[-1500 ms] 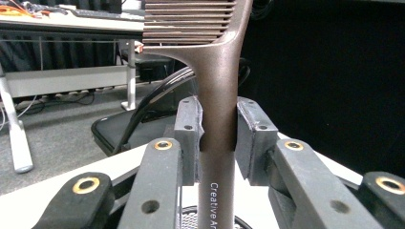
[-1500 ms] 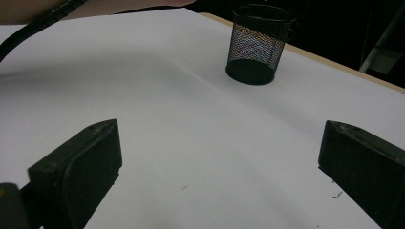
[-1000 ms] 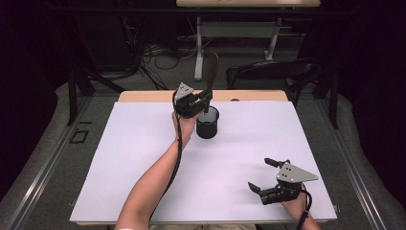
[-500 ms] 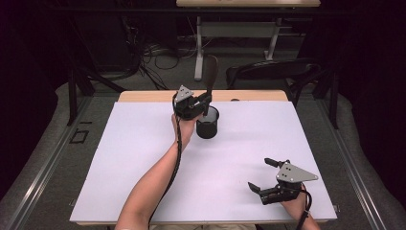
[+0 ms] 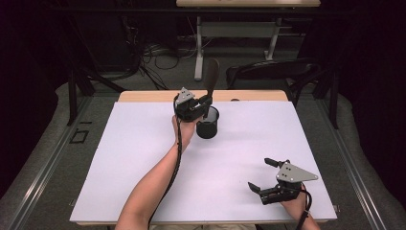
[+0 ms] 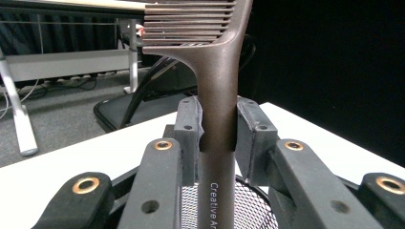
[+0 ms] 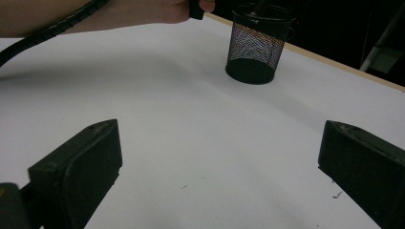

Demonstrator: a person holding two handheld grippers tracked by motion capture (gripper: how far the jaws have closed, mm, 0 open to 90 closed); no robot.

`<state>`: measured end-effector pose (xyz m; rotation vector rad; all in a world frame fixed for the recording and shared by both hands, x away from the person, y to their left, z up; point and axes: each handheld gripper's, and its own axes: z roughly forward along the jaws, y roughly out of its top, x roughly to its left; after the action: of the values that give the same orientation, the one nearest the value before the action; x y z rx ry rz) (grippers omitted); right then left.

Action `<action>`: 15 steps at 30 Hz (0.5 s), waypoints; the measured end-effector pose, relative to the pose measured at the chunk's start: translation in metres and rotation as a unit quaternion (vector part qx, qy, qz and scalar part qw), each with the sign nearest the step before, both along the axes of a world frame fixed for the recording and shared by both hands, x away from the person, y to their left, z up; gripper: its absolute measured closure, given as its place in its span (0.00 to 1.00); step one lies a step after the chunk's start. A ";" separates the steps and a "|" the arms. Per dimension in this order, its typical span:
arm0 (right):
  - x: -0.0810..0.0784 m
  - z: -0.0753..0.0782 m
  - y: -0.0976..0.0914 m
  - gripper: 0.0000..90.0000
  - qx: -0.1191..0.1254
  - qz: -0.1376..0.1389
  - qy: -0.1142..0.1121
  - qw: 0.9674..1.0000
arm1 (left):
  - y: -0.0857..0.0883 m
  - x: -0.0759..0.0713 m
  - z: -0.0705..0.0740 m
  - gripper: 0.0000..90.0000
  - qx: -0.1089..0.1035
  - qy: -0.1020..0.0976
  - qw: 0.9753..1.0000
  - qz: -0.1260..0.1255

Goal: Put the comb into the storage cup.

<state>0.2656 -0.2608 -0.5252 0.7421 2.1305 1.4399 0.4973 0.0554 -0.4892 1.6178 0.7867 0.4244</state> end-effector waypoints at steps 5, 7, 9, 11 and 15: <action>0.000 0.000 0.000 0.01 0.001 -0.002 0.000 1.000 | -0.001 -0.001 -0.002 0.80 0.003 0.002 1.000 0.000; 0.000 0.000 0.000 0.01 0.002 -0.002 0.000 1.000 | -0.001 -0.001 -0.003 0.80 0.003 0.002 1.000 0.001; 0.000 0.000 0.000 0.01 0.002 -0.002 0.000 1.000 | -0.001 -0.001 -0.003 0.80 0.005 0.002 1.000 -0.001; 0.000 0.000 0.000 0.01 0.002 -0.002 0.000 1.000 | -0.001 -0.001 -0.003 0.80 0.005 0.002 1.000 -0.001; 0.000 0.000 0.000 0.01 0.001 -0.002 0.000 1.000 | -0.001 -0.002 -0.004 0.80 0.008 0.002 1.000 0.000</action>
<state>0.2654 -0.2609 -0.5248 0.7464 2.1257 1.4414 0.4951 0.0541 -0.4931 1.6333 0.7891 0.4286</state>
